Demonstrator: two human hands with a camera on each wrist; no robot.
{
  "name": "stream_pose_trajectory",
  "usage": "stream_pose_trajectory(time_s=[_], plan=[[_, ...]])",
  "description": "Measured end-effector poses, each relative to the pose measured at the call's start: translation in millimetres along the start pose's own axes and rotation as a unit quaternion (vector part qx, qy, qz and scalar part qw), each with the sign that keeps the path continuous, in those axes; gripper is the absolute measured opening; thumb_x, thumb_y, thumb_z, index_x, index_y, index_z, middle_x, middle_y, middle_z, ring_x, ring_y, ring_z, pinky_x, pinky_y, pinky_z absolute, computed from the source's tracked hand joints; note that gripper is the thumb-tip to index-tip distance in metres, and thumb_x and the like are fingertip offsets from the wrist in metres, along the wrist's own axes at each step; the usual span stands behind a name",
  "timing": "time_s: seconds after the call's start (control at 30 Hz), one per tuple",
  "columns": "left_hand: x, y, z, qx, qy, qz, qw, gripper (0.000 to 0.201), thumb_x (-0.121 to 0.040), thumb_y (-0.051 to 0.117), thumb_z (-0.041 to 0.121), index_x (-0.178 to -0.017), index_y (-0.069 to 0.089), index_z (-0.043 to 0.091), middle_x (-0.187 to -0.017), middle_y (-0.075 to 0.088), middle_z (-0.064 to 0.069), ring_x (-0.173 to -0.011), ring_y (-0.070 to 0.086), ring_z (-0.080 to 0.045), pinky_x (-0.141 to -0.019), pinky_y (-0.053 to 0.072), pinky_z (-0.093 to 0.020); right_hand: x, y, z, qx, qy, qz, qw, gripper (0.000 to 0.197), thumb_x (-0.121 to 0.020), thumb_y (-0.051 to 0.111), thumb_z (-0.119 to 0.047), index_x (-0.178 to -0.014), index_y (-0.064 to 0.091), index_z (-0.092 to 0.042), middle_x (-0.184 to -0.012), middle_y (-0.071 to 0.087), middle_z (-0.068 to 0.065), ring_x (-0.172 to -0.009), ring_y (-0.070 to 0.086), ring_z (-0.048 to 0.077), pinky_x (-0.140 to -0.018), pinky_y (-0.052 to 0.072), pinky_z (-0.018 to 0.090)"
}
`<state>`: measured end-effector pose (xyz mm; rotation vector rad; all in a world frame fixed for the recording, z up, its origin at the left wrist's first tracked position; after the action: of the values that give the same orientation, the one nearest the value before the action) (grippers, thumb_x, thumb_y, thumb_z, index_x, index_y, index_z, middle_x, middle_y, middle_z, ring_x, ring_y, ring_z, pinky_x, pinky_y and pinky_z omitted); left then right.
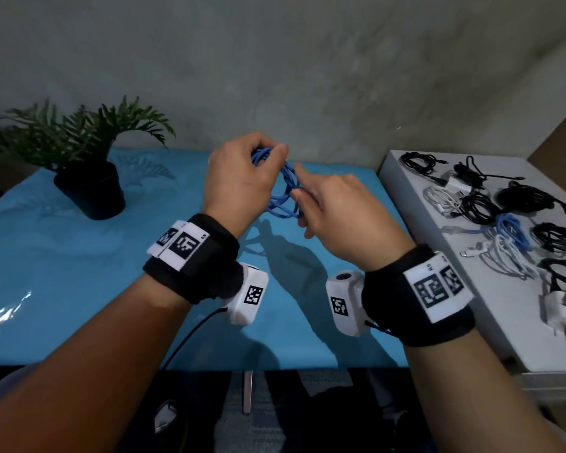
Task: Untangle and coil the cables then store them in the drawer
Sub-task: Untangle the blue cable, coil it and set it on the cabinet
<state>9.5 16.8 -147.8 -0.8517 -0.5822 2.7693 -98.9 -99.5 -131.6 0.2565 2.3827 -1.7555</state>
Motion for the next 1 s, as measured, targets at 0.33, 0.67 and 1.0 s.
stream_pose_trajectory(time_s=[0.33,0.67,1.0], plan=[[-1,4,-8,0.237,-0.109,0.068,0.963,0.027,-0.095,0.069,0.030,-0.072,0.067,0.016,-0.050,0.043,0.013,-0.049,0.036,-0.012,-0.050,0.032,-0.029,0,13,-6,-0.143,0.122,0.065,0.980,0.053,-0.104,0.042,-0.043,-0.151,0.042,-0.018,-0.101,0.073,0.006,-0.103,0.066,0.029,-0.091,0.051,0.047],[0,-4,0,0.169,-0.046,-0.076,0.982,0.037,-0.101,0.061,0.039,-0.088,0.064,0.003,-0.072,0.047,-0.007,-0.060,0.043,-0.008,-0.057,0.038,-0.022,-5,14,3,-0.554,0.177,0.091,0.808,0.022,-0.108,0.047,-0.020,-0.119,0.064,-0.011,-0.110,0.072,0.019,-0.081,0.077,0.027,-0.075,0.060,0.033],[1,-2,-14,0.187,-0.151,-0.154,0.958,0.054,-0.102,0.029,0.065,-0.111,0.070,0.029,-0.097,0.075,0.001,-0.091,0.067,-0.015,-0.087,0.047,-0.037,-4,4,38,-0.590,0.211,0.128,0.769,0.017,-0.105,0.055,-0.021,-0.116,0.061,-0.010,-0.107,0.073,0.020,-0.081,0.077,0.032,-0.072,0.062,0.033]])
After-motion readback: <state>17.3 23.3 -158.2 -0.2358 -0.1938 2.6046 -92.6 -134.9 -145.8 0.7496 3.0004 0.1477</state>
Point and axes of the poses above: each hand's wrist, its own x-axis away from the middle knuckle, its own y-axis out of the palm, z = x × y, the point moved 2 cm from there along -x, towards the middle knuckle
